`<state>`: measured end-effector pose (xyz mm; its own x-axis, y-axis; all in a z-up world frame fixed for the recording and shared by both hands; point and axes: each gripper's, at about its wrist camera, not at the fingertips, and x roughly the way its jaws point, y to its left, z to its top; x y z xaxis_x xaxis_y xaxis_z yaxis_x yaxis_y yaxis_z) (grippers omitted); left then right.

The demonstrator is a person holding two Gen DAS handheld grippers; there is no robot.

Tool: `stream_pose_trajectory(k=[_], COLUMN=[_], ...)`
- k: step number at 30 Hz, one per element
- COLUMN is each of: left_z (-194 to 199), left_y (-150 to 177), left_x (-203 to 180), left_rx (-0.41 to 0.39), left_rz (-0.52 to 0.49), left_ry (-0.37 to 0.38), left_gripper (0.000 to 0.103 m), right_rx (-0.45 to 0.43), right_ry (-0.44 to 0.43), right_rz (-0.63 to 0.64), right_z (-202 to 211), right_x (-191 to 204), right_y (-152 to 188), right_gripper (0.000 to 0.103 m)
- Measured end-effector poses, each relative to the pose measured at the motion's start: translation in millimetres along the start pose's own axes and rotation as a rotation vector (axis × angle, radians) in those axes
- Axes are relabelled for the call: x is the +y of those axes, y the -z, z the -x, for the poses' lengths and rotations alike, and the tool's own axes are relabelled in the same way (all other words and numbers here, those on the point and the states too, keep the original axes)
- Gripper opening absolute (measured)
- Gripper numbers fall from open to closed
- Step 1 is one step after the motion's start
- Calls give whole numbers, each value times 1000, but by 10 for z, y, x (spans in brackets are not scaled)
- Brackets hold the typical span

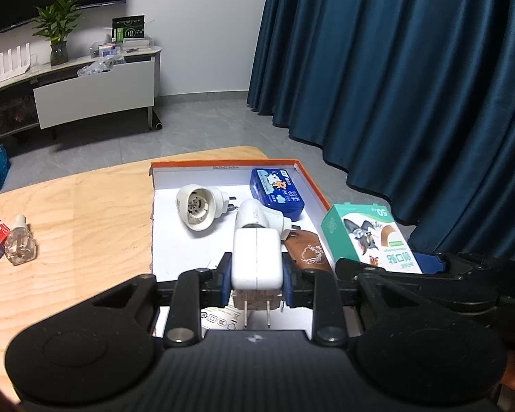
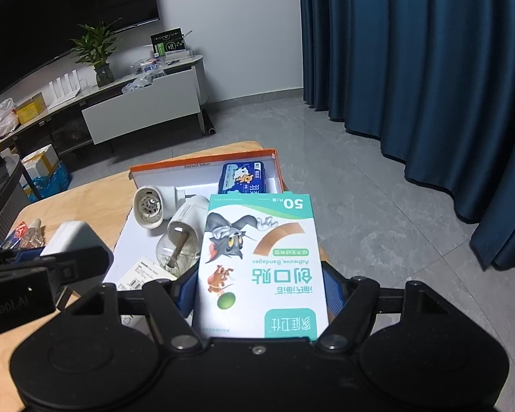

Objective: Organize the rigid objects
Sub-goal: 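Hold the white charger and green bandage box still above the lid, then lower the charger and bandage box into the lid and open both tools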

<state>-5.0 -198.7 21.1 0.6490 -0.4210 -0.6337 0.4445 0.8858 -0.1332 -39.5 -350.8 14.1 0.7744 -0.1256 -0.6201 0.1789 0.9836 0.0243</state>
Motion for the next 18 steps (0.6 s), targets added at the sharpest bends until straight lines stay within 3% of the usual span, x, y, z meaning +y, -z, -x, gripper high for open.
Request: stream_pose_trajectory(k=[18], left_z=[2], left_y=[43], left_x=[-16], left_rx=[8], left_rz=[-2], left_ry=[2], left_gripper=[29], right_rx=[20], right_ry=[-10], right_rz=[9], right_z=[-30], right_x=[34], right_y=[2], right_gripper=[84])
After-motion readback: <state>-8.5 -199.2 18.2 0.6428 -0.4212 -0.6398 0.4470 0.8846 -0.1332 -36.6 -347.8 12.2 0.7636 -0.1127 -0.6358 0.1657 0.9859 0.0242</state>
